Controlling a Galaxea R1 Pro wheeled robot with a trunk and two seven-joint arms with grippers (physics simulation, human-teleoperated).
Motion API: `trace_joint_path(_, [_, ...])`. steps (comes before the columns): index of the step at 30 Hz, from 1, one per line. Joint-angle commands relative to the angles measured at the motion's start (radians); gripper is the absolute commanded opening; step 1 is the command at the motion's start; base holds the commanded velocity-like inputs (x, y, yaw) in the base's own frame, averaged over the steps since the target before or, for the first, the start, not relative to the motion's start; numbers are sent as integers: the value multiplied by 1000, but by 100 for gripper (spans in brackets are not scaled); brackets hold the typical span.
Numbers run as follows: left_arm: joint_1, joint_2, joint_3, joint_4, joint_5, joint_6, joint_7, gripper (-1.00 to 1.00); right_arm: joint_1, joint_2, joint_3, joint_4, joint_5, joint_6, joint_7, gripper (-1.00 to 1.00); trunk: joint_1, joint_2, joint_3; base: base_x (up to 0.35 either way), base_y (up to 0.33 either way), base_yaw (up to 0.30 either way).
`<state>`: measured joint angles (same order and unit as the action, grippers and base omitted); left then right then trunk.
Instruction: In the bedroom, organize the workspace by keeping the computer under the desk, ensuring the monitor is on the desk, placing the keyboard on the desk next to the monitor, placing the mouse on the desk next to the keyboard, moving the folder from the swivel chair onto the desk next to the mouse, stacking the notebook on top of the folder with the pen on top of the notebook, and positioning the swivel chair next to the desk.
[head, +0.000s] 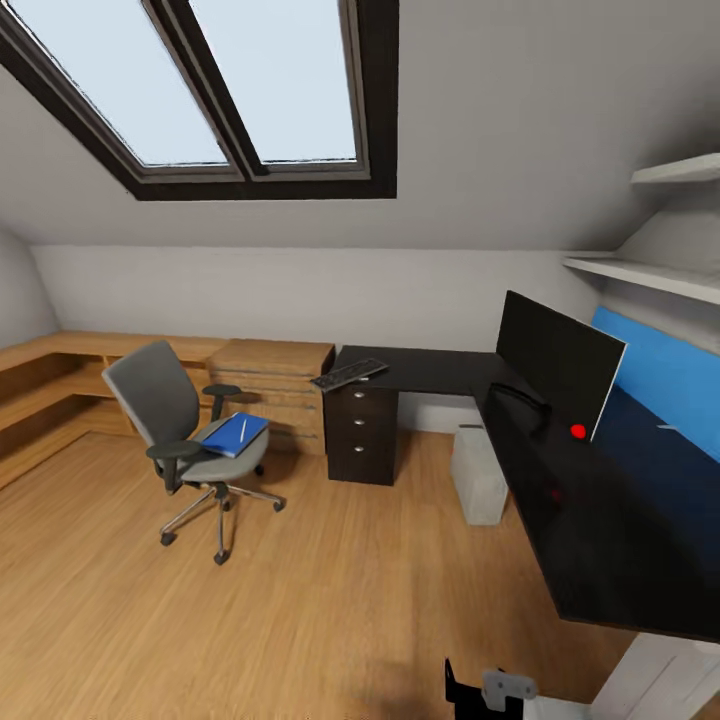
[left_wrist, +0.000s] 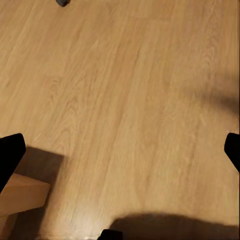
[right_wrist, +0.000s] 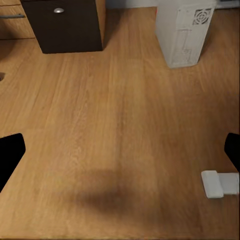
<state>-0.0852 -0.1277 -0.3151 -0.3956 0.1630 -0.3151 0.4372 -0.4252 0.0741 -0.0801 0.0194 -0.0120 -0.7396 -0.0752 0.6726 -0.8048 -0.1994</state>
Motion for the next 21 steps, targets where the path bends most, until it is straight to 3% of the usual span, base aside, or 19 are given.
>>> trace_joint_path(1, [-1,1,-9,0,10,-4,6,100,-1,0,-7,2,1,-4,2,100,0,-1,-2,-205,-277,-36])
trace_joint_path(11, [-1,2,-9,1,10,-4,6,100,-1,1,-7,3,1,-4,1,100,0,-1,-2,-119,-312,-29])
trace_joint_path(21, [-1,3,-6,1,13,-4,8,100,-1,0,-7,3,1,-4,2,100,0,-1,1,-3,-345,-215])
